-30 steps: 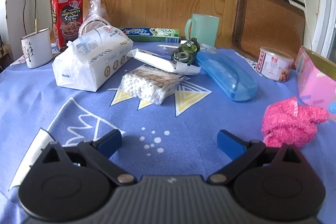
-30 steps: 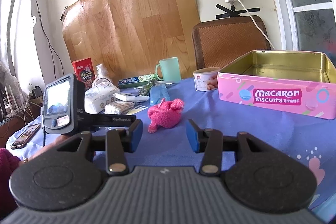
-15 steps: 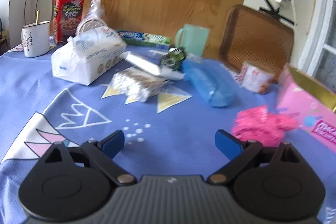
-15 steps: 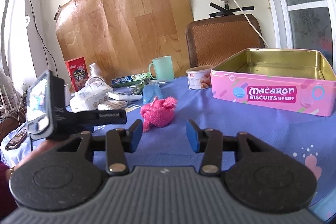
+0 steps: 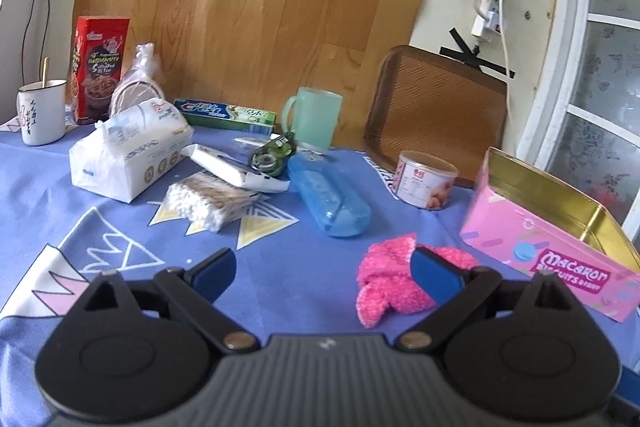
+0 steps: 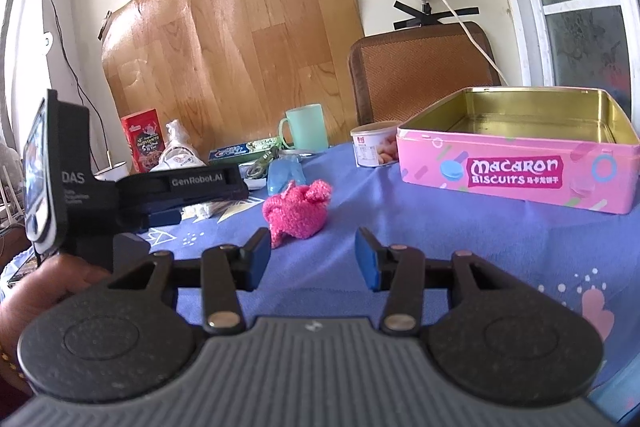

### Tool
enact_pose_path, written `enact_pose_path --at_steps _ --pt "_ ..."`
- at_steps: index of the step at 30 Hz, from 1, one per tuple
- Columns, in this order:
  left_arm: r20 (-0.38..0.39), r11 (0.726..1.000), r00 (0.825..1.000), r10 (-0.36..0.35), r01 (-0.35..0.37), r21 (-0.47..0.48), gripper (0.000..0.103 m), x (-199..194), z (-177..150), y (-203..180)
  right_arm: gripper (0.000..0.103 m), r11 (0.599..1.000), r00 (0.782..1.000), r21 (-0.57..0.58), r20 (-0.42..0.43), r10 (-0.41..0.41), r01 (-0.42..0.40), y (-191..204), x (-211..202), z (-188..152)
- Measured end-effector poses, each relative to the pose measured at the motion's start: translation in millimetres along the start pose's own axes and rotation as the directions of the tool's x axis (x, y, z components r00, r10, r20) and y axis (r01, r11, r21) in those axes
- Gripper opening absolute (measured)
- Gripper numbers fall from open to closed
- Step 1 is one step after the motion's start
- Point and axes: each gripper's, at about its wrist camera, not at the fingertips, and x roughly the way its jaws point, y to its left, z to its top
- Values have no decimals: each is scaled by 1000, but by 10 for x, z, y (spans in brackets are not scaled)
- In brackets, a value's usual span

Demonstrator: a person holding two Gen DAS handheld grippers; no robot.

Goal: Organize soft objects

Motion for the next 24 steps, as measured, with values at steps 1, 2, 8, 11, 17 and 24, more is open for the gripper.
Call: enact_pose_path --at_steps 1,2,8,11,17,24 --pt "-6 1000 1000 -9 9 2 97 -5 5 -1 49 1000 1000 2 -5 -2 2 -8 9 -7" --pt "-13 1000 1000 -24 24 2 96 -10 14 3 49 1000 1000 4 -10 -4 4 -19 19 -14" --pt "-56 992 991 -125 126 7 96 44 177 78 49 1000 999 -5 -35 3 -3 -133 173 -3" --pt "-78 982 979 -191 190 -13 95 128 340 194 54 999 998 -35 -52 35 -37 -199 286 29" --pt "-145 955 944 -297 291 -60 89 412 401 272 80 987 989 -124 -123 82 -97 -140 720 153" --pt "-240 916 885 -398 372 -149 77 755 207 171 78 982 951 -81 -274 140 -168 -69 1393 265"
